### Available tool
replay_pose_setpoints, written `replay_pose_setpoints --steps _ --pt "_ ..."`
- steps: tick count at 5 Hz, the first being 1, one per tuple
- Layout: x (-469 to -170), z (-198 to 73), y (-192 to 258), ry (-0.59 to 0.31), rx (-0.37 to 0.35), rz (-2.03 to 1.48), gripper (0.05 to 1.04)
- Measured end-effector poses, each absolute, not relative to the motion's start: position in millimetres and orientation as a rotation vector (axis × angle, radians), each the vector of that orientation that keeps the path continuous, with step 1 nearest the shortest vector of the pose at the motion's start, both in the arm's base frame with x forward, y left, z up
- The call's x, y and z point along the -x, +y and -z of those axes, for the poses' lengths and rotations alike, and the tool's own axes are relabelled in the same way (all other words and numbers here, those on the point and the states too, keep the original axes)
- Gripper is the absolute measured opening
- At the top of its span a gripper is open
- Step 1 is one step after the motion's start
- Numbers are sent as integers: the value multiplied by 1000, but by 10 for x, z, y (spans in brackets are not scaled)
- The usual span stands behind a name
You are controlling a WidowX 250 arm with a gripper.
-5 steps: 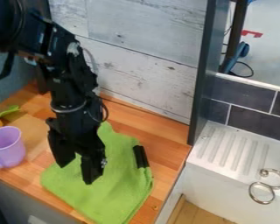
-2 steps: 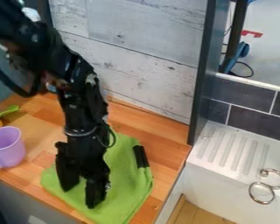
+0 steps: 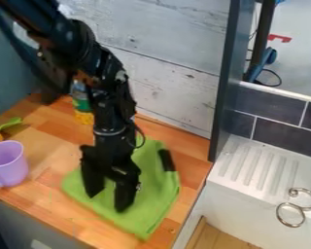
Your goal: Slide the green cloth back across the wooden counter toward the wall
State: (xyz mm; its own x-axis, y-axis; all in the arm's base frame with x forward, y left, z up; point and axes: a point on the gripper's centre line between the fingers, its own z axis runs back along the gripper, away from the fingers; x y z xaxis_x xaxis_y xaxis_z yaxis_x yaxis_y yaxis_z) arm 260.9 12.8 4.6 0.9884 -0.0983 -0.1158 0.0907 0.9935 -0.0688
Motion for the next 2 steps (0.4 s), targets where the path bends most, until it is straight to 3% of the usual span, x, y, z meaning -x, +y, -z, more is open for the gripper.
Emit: replay_pose_setpoints --steps 2 --pt "-3078 -68 52 102 78 74 1001"
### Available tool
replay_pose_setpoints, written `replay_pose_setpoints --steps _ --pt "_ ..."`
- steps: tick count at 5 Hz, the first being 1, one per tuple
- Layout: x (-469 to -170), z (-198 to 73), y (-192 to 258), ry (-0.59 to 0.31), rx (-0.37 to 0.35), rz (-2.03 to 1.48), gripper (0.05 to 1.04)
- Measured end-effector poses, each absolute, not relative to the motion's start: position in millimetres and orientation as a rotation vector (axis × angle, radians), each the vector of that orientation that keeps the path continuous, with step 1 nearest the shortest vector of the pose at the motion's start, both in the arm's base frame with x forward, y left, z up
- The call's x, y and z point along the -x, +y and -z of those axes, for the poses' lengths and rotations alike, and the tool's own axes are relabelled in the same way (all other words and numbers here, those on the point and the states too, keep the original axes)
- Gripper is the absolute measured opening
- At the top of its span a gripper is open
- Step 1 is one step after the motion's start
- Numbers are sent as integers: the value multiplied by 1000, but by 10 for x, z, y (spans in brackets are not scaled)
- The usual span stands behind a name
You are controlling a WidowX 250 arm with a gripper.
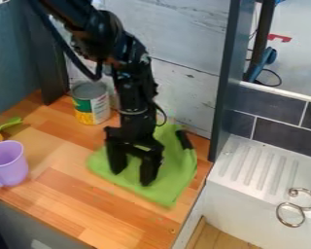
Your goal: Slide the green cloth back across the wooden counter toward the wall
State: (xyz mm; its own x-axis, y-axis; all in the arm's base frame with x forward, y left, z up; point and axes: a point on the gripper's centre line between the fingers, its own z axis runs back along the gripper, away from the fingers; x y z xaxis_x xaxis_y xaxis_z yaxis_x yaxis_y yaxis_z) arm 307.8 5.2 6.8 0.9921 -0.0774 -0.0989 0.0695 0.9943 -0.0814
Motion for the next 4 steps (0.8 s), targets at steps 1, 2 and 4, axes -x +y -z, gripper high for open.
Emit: replay_pose_setpoints --steps 1,2,4 --pt "-3113 -81 73 95 96 47 1001" --pt "-3037 -93 104 110 92 20 1001" --pt "-2946 -311 385 68 133 -110 1001"
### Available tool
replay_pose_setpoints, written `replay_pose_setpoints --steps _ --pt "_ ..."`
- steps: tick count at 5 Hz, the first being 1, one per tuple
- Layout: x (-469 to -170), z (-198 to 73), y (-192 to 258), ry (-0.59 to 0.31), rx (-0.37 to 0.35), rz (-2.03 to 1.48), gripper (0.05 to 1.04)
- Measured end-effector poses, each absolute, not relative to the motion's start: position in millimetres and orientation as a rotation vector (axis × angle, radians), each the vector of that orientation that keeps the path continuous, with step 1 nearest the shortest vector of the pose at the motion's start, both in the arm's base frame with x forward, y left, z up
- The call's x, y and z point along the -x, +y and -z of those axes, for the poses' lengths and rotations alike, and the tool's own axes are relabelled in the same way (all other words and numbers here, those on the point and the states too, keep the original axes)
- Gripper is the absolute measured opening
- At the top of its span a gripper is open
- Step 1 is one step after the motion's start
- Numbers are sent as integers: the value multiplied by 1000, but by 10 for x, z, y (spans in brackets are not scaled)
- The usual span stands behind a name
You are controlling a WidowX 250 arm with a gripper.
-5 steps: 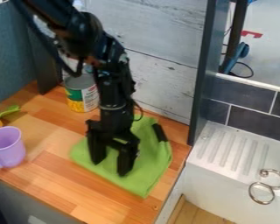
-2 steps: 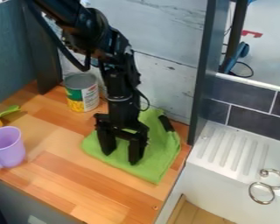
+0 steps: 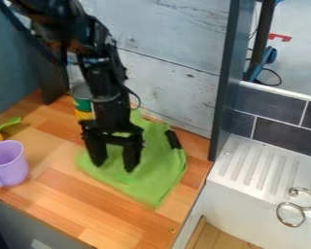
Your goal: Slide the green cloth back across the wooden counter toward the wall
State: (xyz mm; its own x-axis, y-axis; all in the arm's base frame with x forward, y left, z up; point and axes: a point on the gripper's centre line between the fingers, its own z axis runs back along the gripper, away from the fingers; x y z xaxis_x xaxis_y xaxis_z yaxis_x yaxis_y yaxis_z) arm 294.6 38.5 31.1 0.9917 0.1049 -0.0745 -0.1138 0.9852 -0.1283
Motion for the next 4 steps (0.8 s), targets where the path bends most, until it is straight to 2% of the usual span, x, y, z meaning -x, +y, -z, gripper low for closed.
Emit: replay_pose_setpoints --steps 1,2,3,4 --pt "-2876 -502 509 65 137 -147 1001" --pt "-2576 -734 558 94 90 -149 1001" --pt "-2158 -910 601 155 4 -173 1001" --pt "-1969 -1011 627 157 -46 -156 1001"
